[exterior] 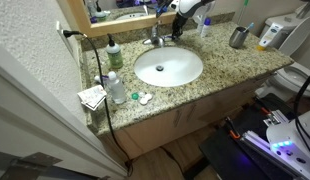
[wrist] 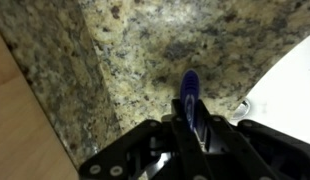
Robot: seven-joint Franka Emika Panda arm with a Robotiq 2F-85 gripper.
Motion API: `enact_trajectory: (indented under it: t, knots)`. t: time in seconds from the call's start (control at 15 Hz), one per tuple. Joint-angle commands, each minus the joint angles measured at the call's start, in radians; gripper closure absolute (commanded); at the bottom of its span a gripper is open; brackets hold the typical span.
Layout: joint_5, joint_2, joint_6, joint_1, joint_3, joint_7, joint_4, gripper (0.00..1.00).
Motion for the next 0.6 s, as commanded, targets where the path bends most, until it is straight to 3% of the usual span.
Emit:
enact_trajectory:
  t: [0.0, 0.13, 0.2, 0.27, 0.53]
  knots:
    - [0.001, 0.0, -0.003, 0.002, -0.002, 0.003, 0.002, 0.85]
    - [0.0, 0.0, -0.003, 0.004, -0.001, 0.004, 0.002, 0.85]
    - [-0.006, 0.04, -0.063, 0.024, -0.024, 0.048, 0.084, 0.96]
    - [-0.001, 0.031, -0.077, 0.021, -0.016, 0.049, 0.086, 0.96]
    - [-0.018, -0.153, 0.087, 0.007, 0.027, -0.036, -0.185, 0.96]
